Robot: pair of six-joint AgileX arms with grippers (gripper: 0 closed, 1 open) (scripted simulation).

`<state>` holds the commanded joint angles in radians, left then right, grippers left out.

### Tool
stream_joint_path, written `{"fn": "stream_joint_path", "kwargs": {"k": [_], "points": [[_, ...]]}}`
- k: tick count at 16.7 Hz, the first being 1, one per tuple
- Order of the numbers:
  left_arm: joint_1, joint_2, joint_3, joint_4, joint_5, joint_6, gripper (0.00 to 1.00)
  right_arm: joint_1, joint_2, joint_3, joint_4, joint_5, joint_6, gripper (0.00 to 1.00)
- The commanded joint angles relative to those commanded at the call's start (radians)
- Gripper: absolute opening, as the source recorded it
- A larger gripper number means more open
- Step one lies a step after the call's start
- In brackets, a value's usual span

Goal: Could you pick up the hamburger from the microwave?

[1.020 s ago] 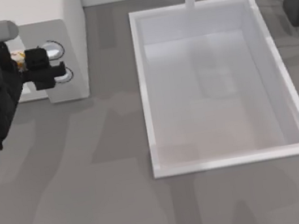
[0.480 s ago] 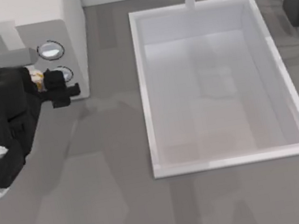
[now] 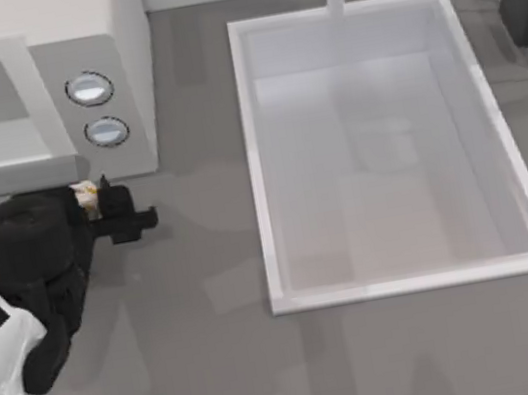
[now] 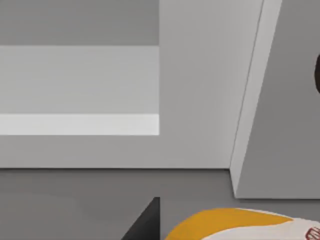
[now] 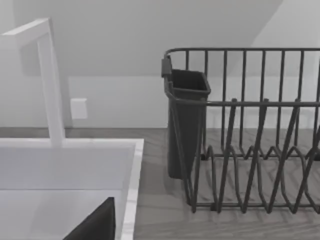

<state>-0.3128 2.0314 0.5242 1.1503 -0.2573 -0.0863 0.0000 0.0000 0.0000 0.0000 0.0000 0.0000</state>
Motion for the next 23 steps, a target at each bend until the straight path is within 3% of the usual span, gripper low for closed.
{"fn": "stream_joint_path", "kwargs": {"k": [5, 18, 23], "points": [[0.0, 0.006, -0.003, 0.007, 0.0, 0.0, 0.0, 0.0, 0.0, 0.0, 0.0, 0.0, 0.0, 1.0], [0.0, 0.006, -0.003, 0.007, 0.0, 0.0, 0.98, 0.0, 0.0, 0.0, 0.0, 0.0, 0.0, 1.0], [0.0, 0.006, -0.003, 0.007, 0.0, 0.0, 1.0, 0.0, 0.0, 0.0, 0.0, 0.0, 0.0, 1.0]]}}
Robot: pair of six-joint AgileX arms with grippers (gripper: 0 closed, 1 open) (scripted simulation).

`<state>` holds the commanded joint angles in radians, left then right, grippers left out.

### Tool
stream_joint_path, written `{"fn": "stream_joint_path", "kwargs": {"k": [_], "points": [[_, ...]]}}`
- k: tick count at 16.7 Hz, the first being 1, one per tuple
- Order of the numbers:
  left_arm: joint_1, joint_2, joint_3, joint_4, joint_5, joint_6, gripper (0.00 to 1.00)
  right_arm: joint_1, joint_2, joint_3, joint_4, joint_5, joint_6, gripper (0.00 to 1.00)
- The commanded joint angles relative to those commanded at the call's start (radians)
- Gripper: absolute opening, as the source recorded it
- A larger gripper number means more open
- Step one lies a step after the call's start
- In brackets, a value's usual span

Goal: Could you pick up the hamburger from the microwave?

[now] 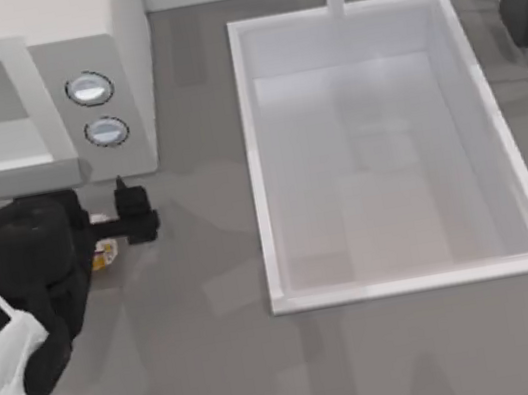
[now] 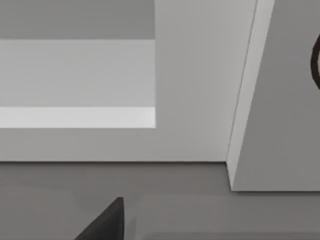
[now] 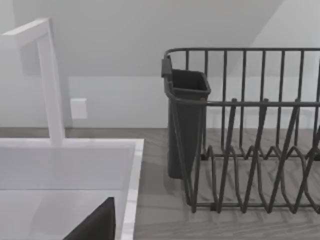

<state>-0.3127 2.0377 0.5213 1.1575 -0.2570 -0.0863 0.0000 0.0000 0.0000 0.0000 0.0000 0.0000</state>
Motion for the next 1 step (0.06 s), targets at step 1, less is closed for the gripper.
{"fn": "stream_joint_path", "kwargs": {"k": [1], "points": [[0.0, 0.0, 0.0, 0.0, 0.0, 0.0, 1.0, 0.0, 0.0, 0.0, 0.0, 0.0, 0.0, 1.0]]}}
